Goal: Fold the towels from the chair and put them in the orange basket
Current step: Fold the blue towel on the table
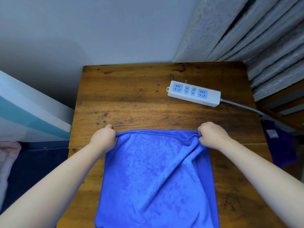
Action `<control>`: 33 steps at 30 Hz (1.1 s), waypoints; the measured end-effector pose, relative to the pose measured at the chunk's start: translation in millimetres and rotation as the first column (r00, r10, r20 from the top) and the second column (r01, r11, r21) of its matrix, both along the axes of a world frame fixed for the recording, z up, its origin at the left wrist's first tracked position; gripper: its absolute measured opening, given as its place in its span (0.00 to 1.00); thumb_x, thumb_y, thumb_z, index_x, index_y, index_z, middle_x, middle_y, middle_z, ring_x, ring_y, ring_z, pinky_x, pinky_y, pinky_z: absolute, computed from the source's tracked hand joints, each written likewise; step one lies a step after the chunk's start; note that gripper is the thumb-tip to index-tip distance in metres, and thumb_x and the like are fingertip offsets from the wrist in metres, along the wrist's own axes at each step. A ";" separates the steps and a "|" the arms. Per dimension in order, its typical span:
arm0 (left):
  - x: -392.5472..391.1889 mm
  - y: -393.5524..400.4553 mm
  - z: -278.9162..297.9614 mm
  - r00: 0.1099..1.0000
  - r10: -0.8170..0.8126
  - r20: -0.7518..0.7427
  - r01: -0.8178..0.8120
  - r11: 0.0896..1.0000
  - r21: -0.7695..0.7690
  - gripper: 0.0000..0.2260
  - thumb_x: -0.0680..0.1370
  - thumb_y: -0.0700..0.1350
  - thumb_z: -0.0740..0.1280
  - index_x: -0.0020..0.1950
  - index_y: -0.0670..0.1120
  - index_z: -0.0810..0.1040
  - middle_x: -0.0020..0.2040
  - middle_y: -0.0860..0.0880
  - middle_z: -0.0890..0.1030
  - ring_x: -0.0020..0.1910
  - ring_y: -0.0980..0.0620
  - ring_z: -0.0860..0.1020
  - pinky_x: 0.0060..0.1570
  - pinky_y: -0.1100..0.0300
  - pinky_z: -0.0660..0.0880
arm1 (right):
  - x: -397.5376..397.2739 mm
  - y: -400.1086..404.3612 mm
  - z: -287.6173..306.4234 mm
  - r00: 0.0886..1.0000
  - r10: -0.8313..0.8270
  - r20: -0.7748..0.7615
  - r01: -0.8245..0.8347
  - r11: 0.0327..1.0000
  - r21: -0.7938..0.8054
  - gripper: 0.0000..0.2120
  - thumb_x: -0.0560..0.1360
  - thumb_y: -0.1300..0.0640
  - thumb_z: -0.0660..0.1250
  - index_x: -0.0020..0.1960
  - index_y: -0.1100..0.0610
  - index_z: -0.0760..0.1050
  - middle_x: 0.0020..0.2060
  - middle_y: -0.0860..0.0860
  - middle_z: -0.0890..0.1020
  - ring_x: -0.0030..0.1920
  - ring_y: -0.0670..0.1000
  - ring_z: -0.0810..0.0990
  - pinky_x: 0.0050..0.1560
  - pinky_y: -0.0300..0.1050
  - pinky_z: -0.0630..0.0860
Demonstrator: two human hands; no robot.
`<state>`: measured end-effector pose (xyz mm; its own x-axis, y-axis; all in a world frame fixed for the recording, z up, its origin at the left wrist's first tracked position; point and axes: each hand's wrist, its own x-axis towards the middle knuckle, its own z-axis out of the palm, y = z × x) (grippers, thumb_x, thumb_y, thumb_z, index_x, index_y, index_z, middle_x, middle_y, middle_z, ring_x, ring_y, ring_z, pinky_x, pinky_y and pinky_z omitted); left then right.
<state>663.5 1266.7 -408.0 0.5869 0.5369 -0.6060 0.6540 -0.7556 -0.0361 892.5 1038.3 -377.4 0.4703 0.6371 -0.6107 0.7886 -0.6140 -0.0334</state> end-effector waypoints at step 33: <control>-43.5 -6.8 99.1 0.856 0.192 0.480 -0.167 0.981 -0.095 0.20 0.69 0.33 0.65 0.24 0.47 0.58 0.27 0.50 0.64 0.33 0.48 0.65 0.28 0.63 0.58 | -11.2 -36.4 81.4 0.998 -0.064 -0.029 0.070 0.894 0.443 0.07 0.74 0.63 0.64 0.48 0.64 0.79 0.40 0.54 0.77 0.47 0.54 0.76 0.44 0.37 0.63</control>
<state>620.0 1259.9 -308.9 0.7094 0.6387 -0.2981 0.7036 -0.6161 0.3541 881.3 1001.9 -296.0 0.5155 0.8103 -0.2789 0.7435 -0.5847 -0.3246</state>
